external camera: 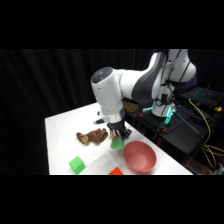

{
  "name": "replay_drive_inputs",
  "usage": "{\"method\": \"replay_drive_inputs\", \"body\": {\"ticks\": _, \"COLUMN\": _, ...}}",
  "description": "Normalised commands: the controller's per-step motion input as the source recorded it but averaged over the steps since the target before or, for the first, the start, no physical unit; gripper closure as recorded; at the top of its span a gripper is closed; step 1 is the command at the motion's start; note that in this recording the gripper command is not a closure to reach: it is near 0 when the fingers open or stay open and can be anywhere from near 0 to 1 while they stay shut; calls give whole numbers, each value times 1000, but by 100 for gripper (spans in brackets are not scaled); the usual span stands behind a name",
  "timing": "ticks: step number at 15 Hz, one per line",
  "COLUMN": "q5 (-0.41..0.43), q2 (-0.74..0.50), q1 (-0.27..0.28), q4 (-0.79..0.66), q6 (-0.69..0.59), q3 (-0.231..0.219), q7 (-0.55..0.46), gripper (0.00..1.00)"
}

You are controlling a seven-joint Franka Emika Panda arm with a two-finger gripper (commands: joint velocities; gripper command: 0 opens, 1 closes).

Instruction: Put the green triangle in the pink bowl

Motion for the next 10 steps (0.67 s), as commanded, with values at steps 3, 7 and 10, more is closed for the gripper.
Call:
{"method": "replay_drive_inputs", "body": {"ticks": 3, "q5": -118, "q2": -298, "q1": 147, "q4": -380, "q6": 120, "q3": 101, "q7": 144, "gripper": 75}}
{"method": "replay_drive_inputs", "body": {"ticks": 7, "q5": -156, "q2": 0, "q1": 115, "q4": -33, "q6": -18, "q3": 81, "q7": 85, "gripper": 73}}
{"method": "replay_drive_inputs", "body": {"ticks": 10, "q5": -137, "q2": 110, "q1": 45, "q4": 130, "q6": -84, "q3": 37, "q7": 14, "gripper": 68}}
